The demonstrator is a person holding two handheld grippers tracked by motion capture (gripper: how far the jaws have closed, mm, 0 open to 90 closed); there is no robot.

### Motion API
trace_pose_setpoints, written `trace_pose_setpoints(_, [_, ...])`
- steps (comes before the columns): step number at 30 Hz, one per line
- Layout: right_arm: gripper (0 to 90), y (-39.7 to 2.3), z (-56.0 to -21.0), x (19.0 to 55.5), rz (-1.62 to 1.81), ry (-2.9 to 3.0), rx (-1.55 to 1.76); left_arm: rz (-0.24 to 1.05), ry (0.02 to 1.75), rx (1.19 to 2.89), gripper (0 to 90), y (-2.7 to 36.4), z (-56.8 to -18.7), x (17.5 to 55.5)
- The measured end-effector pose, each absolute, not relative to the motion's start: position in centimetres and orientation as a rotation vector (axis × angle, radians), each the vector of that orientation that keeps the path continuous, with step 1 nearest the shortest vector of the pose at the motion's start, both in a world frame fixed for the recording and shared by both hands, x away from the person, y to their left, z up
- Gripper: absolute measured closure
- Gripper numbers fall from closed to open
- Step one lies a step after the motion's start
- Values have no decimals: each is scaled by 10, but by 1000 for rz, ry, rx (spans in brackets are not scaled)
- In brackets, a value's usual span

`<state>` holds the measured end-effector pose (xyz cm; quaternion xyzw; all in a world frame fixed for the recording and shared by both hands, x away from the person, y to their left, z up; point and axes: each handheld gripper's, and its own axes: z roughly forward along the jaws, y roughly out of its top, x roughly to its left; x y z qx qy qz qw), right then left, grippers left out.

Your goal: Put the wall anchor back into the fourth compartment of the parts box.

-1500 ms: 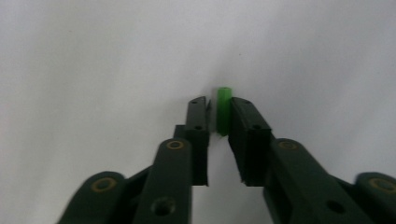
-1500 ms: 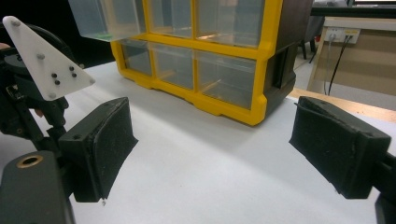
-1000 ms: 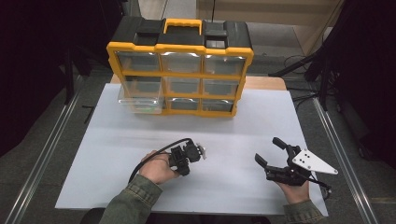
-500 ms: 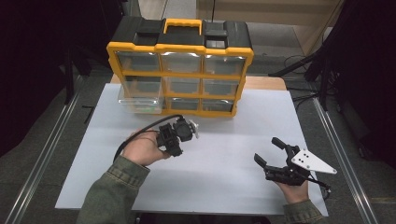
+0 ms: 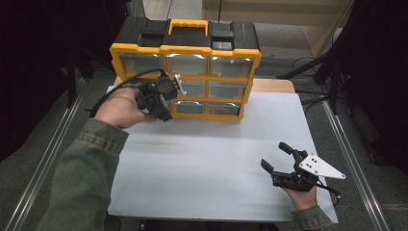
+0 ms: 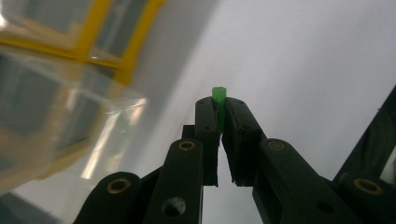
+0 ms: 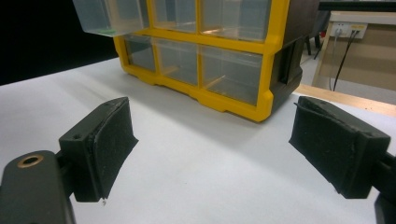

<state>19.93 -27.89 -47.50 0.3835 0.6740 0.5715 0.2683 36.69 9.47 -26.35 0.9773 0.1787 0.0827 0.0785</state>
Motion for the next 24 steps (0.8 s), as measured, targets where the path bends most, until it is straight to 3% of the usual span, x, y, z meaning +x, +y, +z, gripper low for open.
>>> trace_pose_setpoints(10, [133, -280, -474, 199, 1539, 1817, 1028, 342, 565, 2903, 843, 118, -241, 416])
trace_pose_setpoints(16, [132, -281, -474, 199, 1539, 1816, 1025, 301, 681, 2900, 843, 139, -253, 442])
trace_pose_setpoints(24, [132, -281, -474, 199, 1539, 1815, 1025, 278, 697, 2882, 840, 148, -262, 446])
